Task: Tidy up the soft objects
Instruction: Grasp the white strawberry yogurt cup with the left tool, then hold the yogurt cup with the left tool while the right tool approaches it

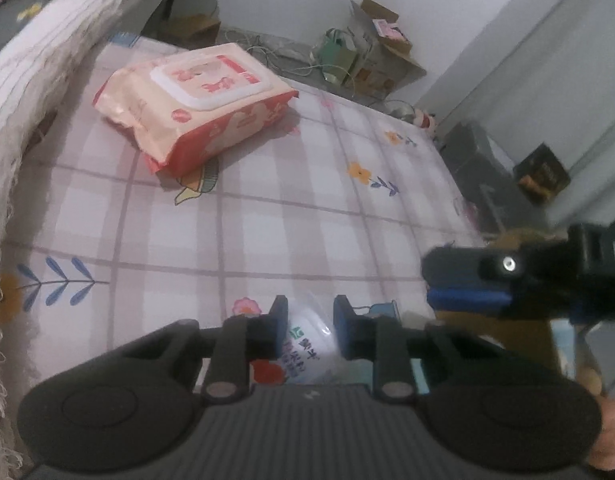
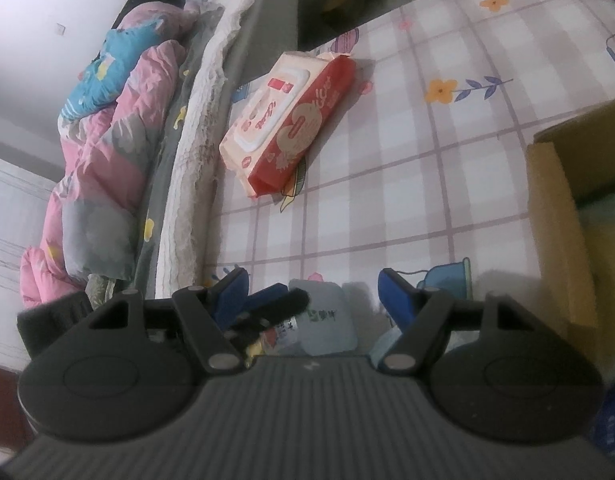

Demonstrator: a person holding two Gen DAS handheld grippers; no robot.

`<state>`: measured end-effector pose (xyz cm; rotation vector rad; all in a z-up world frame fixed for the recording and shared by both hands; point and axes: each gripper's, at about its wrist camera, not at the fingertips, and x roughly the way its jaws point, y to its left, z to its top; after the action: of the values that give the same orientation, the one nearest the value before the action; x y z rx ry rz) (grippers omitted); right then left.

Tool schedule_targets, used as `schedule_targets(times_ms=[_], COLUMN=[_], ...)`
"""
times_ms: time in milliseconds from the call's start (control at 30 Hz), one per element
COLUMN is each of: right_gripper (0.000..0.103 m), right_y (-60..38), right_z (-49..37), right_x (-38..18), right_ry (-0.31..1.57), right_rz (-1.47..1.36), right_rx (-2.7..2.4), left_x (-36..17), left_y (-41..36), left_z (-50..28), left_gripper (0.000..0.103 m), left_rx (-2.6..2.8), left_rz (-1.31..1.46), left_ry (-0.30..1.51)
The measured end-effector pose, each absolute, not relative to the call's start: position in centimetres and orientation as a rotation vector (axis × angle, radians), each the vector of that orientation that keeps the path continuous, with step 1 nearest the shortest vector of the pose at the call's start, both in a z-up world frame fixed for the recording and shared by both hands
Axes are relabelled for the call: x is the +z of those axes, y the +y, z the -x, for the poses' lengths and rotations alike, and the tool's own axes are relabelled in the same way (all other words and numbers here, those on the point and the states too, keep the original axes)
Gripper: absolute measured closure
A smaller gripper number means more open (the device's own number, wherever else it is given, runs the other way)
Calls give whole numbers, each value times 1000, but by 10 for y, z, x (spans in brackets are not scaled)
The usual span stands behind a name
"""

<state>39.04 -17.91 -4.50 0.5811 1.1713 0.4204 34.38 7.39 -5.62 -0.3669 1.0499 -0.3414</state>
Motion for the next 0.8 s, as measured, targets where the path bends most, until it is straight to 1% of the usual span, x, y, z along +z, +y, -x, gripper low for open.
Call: schedule_targets(times_ms=[133,200,267,400,467,533,567,600,633,700,733,800], right_gripper=[31,31,30,27,26,25,24,24,23,23,23,23], right_y=[-176,-173,-170,-162,-157,-152,-149,-147,-146,-141,-139,-136], right_z=[-390,-392,-395,-405,-411,-416,-417,-420,-421,-423,-423,-425], right_x=[-44,-46,-51,-72,-87,-98,-102,-105,-108,-113,-115,-117], right_ry=[1178,1198,1235,1346,1413,1454,1466,1479,1486,1504,1511,1515], right_rz=[-578,-590,-626,-734,-786,-801,-803,-808,-816,-833,-838,-839], right_rx=[427,439,452,461,443,420,414,410,406,402,401,400], left_x=[-56,-57,-58,-58,-58,-57,-57,-57,-58,-60,-62,-65], left_y=[85,89,93,99,103,105,105,105,104,103,102,101], left_z=[-343,-342,-341,-336,-334,-333,-333,-332,-332,-332,-333,-337], left_gripper=[78,74,70,70,67,57,47,41,40,32,31,24], left_rx=[-327,-320,-318,-312,-300,-286,-282,-280,-279,-276,-267,-243], left_rz=[386,396,392,399,404,404,401,396,389,384,388,390], left_ry=[1048,1055,1055,1062,1073,1092,1104,1117,1127,1150,1167,1198])
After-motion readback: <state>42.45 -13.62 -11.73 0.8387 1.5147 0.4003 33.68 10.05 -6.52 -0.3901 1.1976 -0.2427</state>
